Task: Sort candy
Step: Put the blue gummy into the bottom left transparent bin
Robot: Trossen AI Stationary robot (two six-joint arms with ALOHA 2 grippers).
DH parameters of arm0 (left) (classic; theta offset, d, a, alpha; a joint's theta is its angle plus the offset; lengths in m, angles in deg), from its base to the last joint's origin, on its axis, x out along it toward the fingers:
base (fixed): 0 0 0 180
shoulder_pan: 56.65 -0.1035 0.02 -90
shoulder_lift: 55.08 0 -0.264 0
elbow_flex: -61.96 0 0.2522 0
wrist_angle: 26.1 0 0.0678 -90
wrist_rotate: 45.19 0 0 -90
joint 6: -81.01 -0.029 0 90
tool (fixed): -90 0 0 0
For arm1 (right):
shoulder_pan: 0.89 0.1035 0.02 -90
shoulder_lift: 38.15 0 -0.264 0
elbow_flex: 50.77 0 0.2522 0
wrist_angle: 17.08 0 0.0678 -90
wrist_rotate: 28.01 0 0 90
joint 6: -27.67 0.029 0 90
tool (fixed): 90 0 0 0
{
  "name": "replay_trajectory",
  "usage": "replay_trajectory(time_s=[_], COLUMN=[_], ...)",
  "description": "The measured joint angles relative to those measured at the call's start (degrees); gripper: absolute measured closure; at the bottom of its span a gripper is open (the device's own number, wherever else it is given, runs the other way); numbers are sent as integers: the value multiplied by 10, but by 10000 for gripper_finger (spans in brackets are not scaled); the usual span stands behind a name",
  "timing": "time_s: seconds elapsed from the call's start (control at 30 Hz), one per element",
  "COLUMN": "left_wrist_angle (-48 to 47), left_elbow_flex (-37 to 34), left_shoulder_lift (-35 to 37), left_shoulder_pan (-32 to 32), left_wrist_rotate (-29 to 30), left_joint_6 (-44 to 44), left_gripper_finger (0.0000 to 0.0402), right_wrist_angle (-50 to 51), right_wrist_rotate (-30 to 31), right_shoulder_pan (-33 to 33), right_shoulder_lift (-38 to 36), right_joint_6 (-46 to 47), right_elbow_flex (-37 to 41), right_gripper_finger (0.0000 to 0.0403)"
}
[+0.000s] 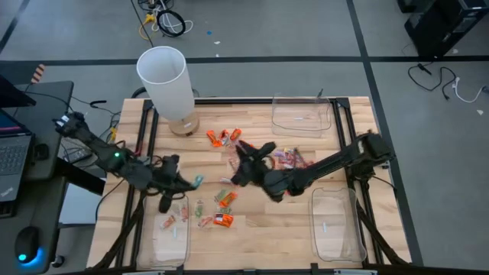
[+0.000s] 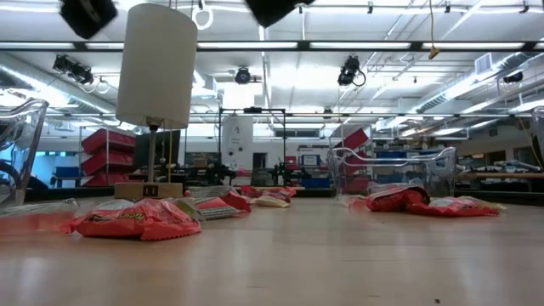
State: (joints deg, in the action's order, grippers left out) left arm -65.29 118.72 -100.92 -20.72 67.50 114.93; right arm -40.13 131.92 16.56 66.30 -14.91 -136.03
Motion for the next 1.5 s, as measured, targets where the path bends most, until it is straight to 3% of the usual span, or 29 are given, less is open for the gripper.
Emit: replay_trajectory(time_s=[0.17, 0.33, 0.57, 0.67, 1.13, 1.5], left_wrist_angle=[-104, -129, -252, -296, -313, -315], left_elbow_flex=[44, 45, 45, 45, 45, 45], left_shoulder_lift=[-14, -22, -39, -56, -147, -150], left_shoulder_pan=[64, 119, 152, 153, 152, 152], left_wrist_rotate=[-74, -185, -206, -212, -246, -239], left_joint_6=[83, 179, 371, 413, 423, 433], left_gripper_finger=[401, 401, 401, 401, 394, 340], right_wrist_angle=[1, 3, 0, -3, -9, -8], right_wrist_rotate=[-64, -116, -144, -144, -146, -147], right_shoulder_pan=[0, -1, -1, -1, -3, -4], right_shoulder_lift=[-103, -175, -200, -194, -193, -193], right_joint_6=[117, 231, 291, 291, 304, 308], right_elbow_flex=[109, 191, 231, 232, 232, 232], right_gripper_finger=[320, 322, 332, 336, 340, 341])
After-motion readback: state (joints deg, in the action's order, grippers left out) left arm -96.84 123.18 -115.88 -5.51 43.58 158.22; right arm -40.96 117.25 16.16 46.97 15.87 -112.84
